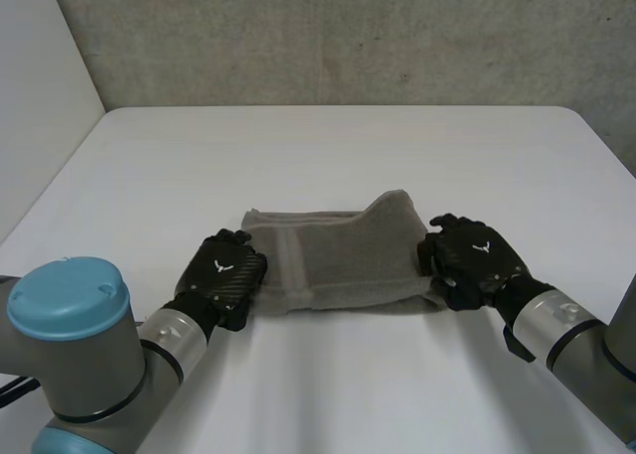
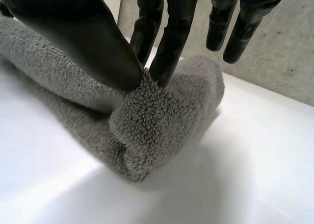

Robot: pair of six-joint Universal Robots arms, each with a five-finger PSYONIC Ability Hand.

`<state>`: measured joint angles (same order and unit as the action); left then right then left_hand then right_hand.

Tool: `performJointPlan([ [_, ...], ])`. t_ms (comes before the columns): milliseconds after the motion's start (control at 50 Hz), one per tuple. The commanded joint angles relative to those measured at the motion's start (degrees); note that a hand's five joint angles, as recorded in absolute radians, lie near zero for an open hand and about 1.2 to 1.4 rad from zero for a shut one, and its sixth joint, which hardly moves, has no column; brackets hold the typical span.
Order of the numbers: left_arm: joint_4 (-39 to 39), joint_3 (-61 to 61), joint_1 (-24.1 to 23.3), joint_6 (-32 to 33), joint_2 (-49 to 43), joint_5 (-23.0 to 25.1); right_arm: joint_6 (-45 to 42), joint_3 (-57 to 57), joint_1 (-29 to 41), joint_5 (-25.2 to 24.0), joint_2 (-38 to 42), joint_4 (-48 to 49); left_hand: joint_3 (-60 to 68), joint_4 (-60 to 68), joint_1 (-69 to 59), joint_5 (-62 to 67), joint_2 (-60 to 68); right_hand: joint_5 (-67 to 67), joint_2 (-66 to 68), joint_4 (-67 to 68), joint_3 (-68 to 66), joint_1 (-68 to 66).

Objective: Fold the towel.

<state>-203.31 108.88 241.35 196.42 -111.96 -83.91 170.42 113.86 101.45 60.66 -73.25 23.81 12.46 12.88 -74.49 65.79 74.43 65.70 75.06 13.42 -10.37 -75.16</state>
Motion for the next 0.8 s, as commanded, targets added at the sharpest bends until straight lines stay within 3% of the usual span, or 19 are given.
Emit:
performJointPlan([
  [20, -1.5, -0.1, -0.4, 0.4, -1.8, 0.0, -3.7, 2.4, -0.1, -0.5, 0.0, -2.7, -2.5, -2.9, -5.5, 4.2, 5.6, -8.0, -7.3, -3.4, 0.4, 7.4],
  [80, -1.5, 0.1, -0.5, 1.0, -2.0, -0.1, -4.2, 3.4, -0.4, -0.5, -0.2, -2.9, -2.5, -2.9, -5.5, 4.2, 5.6, -18.0, -17.3, -3.4, 0.4, 17.5],
  [160, -1.7, 0.0, 0.2, 1.3, -1.9, -0.1, -4.4, 4.1, -1.8, -0.5, -0.5, -2.9, -2.5, -2.9, -5.5, 4.2, 5.6, -21.4, -20.7, -3.4, 0.4, 20.8],
  [260, -1.8, 0.0, 1.5, 1.4, -1.9, -0.1, -4.4, 5.1, -2.3, -0.6, -2.1, -2.9, -2.5, -2.9, -5.5, 4.2, 5.6, -40.5, -39.9, -3.4, 0.4, 40.0],
  [540, -2.9, -0.2, 3.9, 1.4, -0.5, -0.1, -3.4, 7.2, -2.7, -0.4, -6.5, -1.0, -2.5, -2.9, -5.5, 4.2, 5.6, -38.9, -38.2, -3.4, 0.4, 38.3],
  [800, -4.0, 1.0, 3.9, 1.4, -0.1, -0.1, -2.8, 5.6, -2.7, 0.1, 0.1, 2.5, -2.5, -2.9, -5.5, 4.2, 5.6, -34.0, -33.3, -3.4, 0.4, 33.5],
])
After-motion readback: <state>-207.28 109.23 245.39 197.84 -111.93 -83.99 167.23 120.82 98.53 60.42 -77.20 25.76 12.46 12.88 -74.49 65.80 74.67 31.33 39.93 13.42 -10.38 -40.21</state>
